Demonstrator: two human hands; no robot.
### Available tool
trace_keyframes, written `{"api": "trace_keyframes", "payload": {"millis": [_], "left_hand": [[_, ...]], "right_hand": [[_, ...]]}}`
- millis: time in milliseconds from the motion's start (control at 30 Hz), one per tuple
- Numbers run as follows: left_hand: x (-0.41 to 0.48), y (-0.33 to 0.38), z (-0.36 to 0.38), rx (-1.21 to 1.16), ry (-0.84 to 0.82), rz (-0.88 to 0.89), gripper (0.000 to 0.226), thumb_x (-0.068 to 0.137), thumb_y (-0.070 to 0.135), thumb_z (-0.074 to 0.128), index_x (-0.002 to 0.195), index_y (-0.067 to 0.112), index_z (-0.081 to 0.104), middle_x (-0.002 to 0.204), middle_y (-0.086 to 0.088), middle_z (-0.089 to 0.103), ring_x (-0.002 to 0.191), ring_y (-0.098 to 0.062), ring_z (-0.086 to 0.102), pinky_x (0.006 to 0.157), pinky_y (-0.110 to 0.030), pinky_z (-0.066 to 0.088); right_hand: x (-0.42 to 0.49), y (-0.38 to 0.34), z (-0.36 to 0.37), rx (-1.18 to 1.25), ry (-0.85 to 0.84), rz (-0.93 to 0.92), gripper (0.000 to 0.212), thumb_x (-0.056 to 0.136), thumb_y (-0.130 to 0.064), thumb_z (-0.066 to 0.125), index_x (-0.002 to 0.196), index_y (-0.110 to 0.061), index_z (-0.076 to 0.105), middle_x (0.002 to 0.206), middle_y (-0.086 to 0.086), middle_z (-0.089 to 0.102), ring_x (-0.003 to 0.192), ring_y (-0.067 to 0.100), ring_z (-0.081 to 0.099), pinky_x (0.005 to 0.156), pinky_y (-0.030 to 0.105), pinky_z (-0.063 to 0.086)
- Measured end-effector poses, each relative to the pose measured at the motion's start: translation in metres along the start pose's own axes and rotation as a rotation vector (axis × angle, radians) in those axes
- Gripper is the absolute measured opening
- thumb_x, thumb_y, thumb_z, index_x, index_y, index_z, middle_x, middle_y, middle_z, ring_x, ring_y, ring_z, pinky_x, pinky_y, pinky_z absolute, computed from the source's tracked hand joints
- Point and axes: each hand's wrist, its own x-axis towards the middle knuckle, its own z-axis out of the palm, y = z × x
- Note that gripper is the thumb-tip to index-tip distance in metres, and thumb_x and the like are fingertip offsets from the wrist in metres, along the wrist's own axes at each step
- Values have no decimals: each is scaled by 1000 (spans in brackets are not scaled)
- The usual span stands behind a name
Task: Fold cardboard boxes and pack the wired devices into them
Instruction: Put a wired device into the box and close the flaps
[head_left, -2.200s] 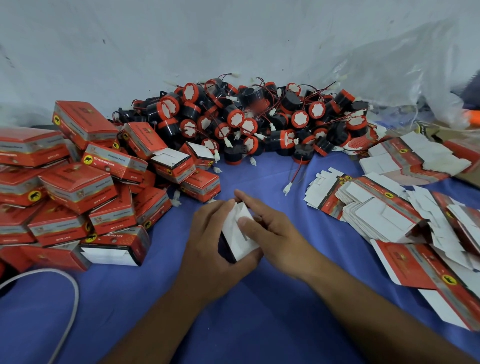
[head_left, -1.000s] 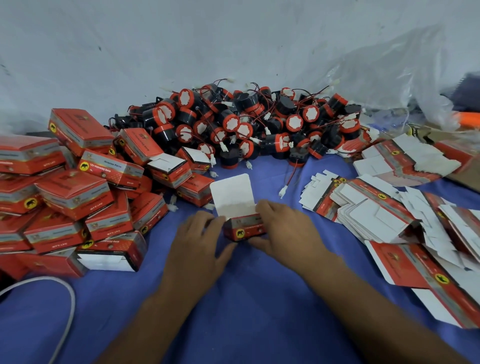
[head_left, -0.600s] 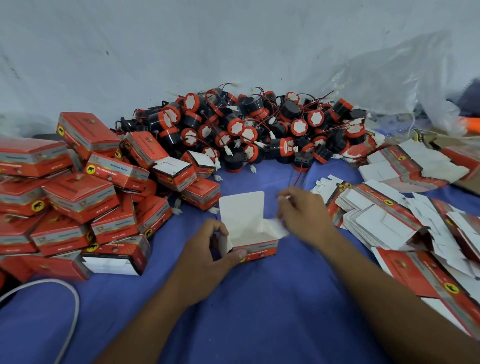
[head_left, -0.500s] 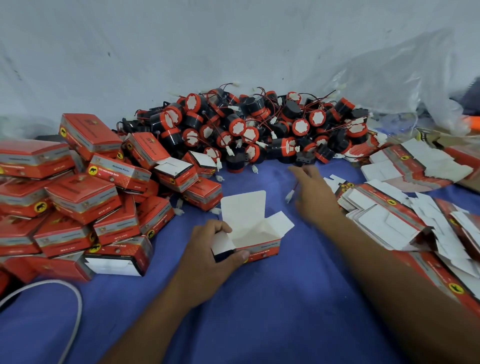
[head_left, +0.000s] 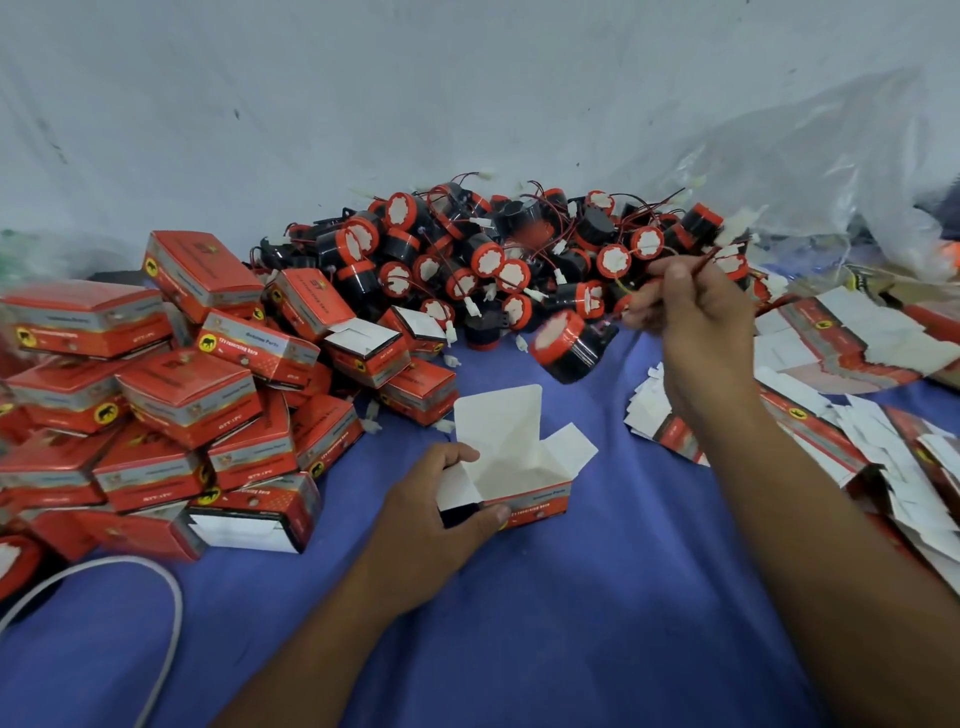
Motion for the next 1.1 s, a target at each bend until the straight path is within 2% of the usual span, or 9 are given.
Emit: {"api": "trace_keyframes", "payload": {"millis": [67,133,300,400,500,667,867,1000,1100], "left_hand": [[0,0,0,-20,-9,-11,49,72,49,73,115,38,51,117,21,59,107,-2,57,86,-23,52],[-1,0,0,-37,-18,-15,52,73,46,75,118,37,51,118,19,61,107,-3,59,86,-24,53],[0,-2,0,-64,-16,54,55,80,30,81,125,38,50,121,25,60,113,1,59,88,-13,48],[0,-1,0,-32,-9,76,60,79,41,75,132,42,46,126,32,54,120,8,51,94,-9,43],[1,0,1,0,-25,119,57,81,40,71,135,39,50,131,24,56,125,4,49,101,-14,41],[-1,3,3,66,-29,155,48,83,33,69,130,27,62,120,6,59,115,-8,56,97,-21,45],[0,2,5,94,-23,157,44,84,33,68,127,24,66,114,4,57,108,-12,57,92,-26,48],[1,2,9,156,-23,160,49,84,42,64,130,24,65,114,0,55,110,-16,54,93,-34,49],[1,3,10,155,-1,167,53,82,54,59,128,28,65,111,2,55,107,-14,55,90,-32,50]], "right_hand": [[-15,-19,6,256,-46,87,24,107,-14,41,97,-10,62,66,-3,66,61,13,60,65,25,53],[-37,-22,11,292,-134,202,24,108,-14,41,97,-9,62,66,-2,65,60,12,59,64,25,54],[-72,0,6,-251,-514,369,17,100,-10,58,87,-6,67,70,6,72,61,11,64,62,23,49],[-70,3,-1,-375,-631,371,11,89,-15,75,95,-10,67,79,8,72,68,12,67,65,23,53],[-71,1,-1,-506,-748,281,24,83,-18,81,101,-18,65,84,-1,73,78,13,69,73,22,54],[-79,-1,5,-728,-884,-61,9,98,-16,63,102,-16,71,78,-16,66,75,-2,61,64,9,40],[-77,4,4,-637,-632,6,9,97,-14,63,96,-13,72,62,-25,62,57,-2,57,56,10,40],[-77,7,4,-753,-738,41,11,92,-12,67,85,-6,73,72,-4,65,65,7,57,60,21,42],[-80,4,8,-847,-792,-11,18,91,-14,69,74,-8,65,73,-2,54,65,6,53,58,16,40]]}}
